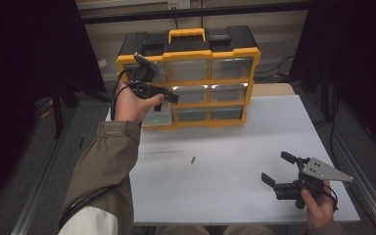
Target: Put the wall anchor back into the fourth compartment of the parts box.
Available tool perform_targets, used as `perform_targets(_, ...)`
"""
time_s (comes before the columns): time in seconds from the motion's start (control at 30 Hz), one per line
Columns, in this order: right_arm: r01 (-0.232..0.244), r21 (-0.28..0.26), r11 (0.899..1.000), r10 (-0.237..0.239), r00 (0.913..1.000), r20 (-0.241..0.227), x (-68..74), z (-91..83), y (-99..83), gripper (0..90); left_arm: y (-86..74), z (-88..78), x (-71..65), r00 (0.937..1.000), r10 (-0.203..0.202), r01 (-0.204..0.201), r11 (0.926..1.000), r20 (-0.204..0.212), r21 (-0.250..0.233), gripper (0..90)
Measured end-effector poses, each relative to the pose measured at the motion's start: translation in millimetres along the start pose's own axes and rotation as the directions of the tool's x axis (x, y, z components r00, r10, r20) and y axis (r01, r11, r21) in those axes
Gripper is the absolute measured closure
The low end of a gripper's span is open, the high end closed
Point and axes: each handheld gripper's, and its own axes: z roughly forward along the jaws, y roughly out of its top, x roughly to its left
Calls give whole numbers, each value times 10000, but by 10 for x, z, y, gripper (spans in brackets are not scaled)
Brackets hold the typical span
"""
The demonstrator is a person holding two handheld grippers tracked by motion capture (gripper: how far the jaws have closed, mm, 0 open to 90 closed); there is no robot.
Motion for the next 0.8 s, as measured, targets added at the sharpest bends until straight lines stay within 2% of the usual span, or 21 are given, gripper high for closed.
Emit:
perform_targets(0.2, 7, 13, 10000, -7, 10000, -17, -1, 2, 0, 0, -7, 15, -40, 9989, 389, -388, 9992, 279, -24, 313)
perform_targets(0.27, 12, 7, 10000, -12, 10000, 5, 0, 1, 0, 0, -15, 30, -64, 9987, 475, -473, 9988, 208, -87, 291)
perform_targets(0.4, -21, 21, 10000, 21, 10000, -4, 2, 1, 0, 0, -23, 51, -92, 9966, 683, -682, 9977, 464, -42, 270)
perform_targets(0.6, -17, 26, 10000, 17, 10000, -7, 3, 1, -1, 0, -47, 89, -139, 9947, 745, -734, 9971, 714, -190, 220)
perform_targets(0.7, 5, 5, 10000, -5, 10000, -52, 3, 5, -2, 0, -59, 97, -140, 9915, 915, -906, 9958, 928, -130, 209)
perform_targets(0.77, 6, -1, 10000, -6, 10000, -64, 4, 6, -2, 0, -72, 113, -159, 9923, 777, -751, 9967, 964, -302, 200)
perform_targets(0.8, 8, 2, 10000, -7, 10000, -57, 4, 6, -2, 0, -73, 112, -152, 9910, 890, -869, 9959, 1001, -246, 196)
